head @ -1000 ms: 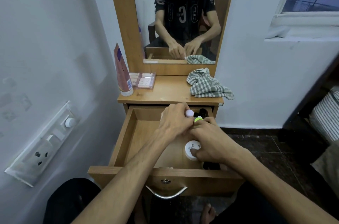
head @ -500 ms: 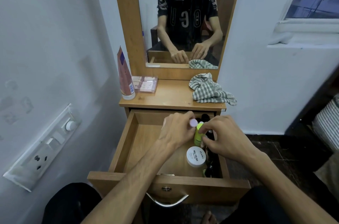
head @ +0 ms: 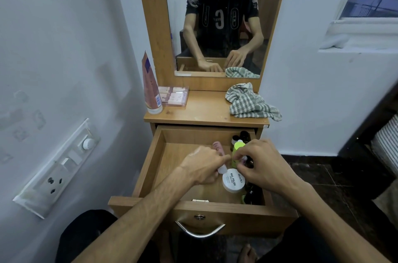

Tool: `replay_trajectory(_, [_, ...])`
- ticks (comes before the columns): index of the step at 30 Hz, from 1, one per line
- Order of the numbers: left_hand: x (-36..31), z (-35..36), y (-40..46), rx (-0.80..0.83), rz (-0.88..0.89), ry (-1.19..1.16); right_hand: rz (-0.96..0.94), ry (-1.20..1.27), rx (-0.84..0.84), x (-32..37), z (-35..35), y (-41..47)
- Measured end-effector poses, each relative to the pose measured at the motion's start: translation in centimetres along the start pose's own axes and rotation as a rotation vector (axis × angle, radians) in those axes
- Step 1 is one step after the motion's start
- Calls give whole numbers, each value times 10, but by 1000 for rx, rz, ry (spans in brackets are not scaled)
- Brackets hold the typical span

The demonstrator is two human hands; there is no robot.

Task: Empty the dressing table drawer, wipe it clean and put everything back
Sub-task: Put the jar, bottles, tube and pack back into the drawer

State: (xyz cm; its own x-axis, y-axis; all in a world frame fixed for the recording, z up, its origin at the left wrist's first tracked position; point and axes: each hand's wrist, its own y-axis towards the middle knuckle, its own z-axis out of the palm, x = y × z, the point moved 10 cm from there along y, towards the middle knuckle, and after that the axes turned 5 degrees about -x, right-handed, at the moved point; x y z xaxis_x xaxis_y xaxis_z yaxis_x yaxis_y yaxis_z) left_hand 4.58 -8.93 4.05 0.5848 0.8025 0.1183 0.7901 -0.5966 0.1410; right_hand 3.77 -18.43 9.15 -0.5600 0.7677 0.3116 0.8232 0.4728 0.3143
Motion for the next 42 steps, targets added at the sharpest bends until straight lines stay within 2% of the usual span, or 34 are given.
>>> replay_trajectory(9, [20, 0, -10, -42, -164, -238, -3, 0, -32, -2, -3, -2])
replay_trajectory(14, [40, -2, -18, -134, -382, -487, 4, 6, -55, -6, -2, -4])
replay_trajectory(21, [51, 5, -18, -152, -489, -525, 13, 88, -165, -2, -22, 3])
replay_trajectory(24, [62, -15, -26, -320, -549, -539, 17, 124, -216, 5, -31, 13])
replay_trajectory(30, [112, -92, -88, -954, -861, -546, -10, 211, -290, 44, -44, 48])
replay_trajectory(34, [161, -120, -122, -1170, -1050, -544, -27, 273, -333, 68, -44, 80])
replay_trajectory(36, [189, -126, -125, -1178, -1100, -528, -20, 295, -361, 77, -43, 96])
replay_trajectory(42, [243, -127, -98, -989, -1116, -588, 23, 289, -374, 93, -37, 122])
